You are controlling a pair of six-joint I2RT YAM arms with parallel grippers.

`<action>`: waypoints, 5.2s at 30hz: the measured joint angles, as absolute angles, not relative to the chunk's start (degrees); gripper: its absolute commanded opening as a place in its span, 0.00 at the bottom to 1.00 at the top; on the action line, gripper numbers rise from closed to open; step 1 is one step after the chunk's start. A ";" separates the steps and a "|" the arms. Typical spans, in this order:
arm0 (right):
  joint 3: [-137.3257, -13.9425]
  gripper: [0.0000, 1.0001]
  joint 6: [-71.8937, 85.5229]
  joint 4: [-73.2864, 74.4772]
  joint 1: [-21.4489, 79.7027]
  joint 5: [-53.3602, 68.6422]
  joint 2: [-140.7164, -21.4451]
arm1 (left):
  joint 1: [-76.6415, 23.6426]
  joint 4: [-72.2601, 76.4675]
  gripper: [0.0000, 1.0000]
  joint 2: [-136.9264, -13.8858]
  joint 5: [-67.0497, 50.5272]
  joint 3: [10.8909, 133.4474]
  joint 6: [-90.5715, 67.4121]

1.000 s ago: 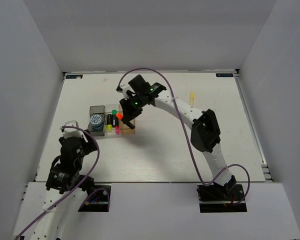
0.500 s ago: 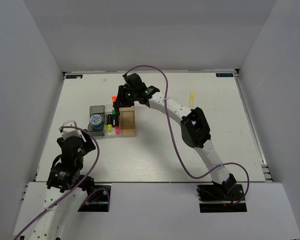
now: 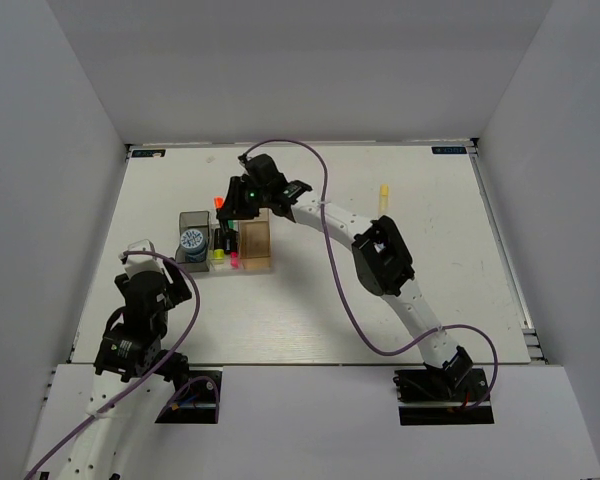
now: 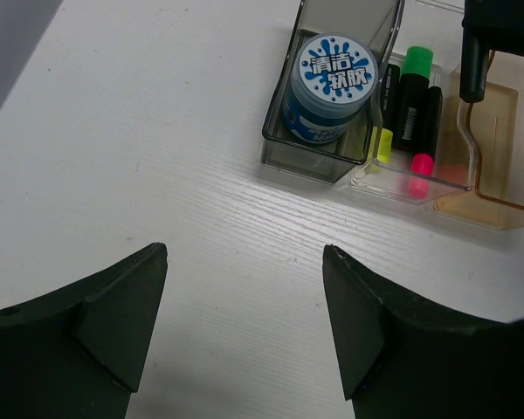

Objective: Sort the stationery into containers
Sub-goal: Place the stationery in the storage box, then pick up the stationery from the center of the board, then place the stationery in the storage box, then pick up the stationery from the corner of the board.

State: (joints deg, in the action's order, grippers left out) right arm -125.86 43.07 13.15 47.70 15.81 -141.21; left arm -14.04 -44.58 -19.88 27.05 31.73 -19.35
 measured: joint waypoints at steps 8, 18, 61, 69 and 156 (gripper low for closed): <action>-123.85 0.24 42.44 11.62 48.10 17.61 -141.21 | -14.04 -44.58 0.82 -19.88 27.05 31.73 -19.35; -121.99 0.70 39.42 11.33 48.51 20.12 -141.18 | -14.04 -44.56 0.82 -19.90 27.03 31.73 -19.35; -81.54 0.71 -25.78 47.16 20.12 -7.68 -110.48 | -16.62 -39.42 1.00 -40.25 -18.31 35.59 -12.36; -88.20 0.71 -26.85 46.50 19.51 -3.92 -116.99 | -16.62 -39.44 1.00 -40.62 -18.28 35.55 -12.01; -113.03 0.45 13.52 26.83 27.92 -7.97 -117.51 | -16.62 -38.06 1.00 -32.38 -5.61 32.34 -11.42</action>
